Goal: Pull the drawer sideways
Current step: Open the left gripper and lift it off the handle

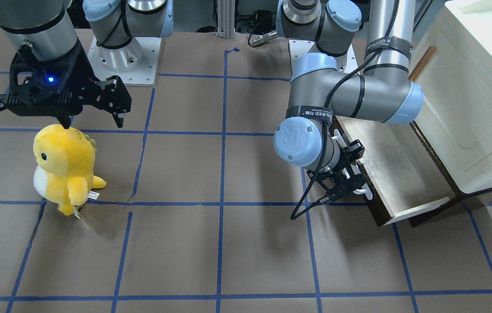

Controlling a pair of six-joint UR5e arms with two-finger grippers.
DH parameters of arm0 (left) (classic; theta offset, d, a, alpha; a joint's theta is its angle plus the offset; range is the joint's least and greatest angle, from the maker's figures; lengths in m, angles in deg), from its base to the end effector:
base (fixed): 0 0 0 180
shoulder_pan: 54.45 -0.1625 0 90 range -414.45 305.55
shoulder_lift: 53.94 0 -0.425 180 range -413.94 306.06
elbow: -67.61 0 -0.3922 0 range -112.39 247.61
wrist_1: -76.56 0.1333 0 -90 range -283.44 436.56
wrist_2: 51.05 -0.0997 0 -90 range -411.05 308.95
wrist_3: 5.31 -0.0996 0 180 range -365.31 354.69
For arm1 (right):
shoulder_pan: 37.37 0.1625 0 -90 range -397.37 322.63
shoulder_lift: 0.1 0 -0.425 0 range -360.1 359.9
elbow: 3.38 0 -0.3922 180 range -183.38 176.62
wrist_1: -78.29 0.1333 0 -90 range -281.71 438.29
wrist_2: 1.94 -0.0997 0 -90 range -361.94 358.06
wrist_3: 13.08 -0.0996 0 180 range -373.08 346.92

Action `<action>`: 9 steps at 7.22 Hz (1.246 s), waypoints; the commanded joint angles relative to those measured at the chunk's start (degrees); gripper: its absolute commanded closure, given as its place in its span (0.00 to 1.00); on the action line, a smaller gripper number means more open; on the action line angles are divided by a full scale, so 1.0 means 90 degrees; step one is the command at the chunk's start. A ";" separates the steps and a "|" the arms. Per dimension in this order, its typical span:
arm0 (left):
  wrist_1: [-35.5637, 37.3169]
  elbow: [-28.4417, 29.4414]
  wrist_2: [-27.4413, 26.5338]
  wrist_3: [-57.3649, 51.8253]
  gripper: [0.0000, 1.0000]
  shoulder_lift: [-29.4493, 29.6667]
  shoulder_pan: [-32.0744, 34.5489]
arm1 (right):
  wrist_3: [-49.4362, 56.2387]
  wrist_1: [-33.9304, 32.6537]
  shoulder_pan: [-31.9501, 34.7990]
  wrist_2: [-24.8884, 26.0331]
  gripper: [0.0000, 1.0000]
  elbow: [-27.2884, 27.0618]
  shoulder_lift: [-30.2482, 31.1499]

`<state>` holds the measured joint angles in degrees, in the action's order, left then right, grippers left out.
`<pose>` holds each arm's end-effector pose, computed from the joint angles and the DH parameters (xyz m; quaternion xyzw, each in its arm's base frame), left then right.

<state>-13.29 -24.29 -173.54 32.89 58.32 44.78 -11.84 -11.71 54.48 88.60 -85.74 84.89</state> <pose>-0.1711 -0.5555 0.2780 -0.1786 0.9238 0.0728 0.3308 0.1495 -0.5285 0.5090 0.0268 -0.9994 0.0230 0.0046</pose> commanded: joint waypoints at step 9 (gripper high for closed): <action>-0.0026 0.1365 0.2630 -0.2963 0.00 -0.1621 -0.0242 | 0.0000 0.0000 0.0000 -0.0001 0.00 0.0000 0.0000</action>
<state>-13.38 -11.86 -153.64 10.82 46.43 43.63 -11.84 -11.71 54.48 88.65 -85.74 84.89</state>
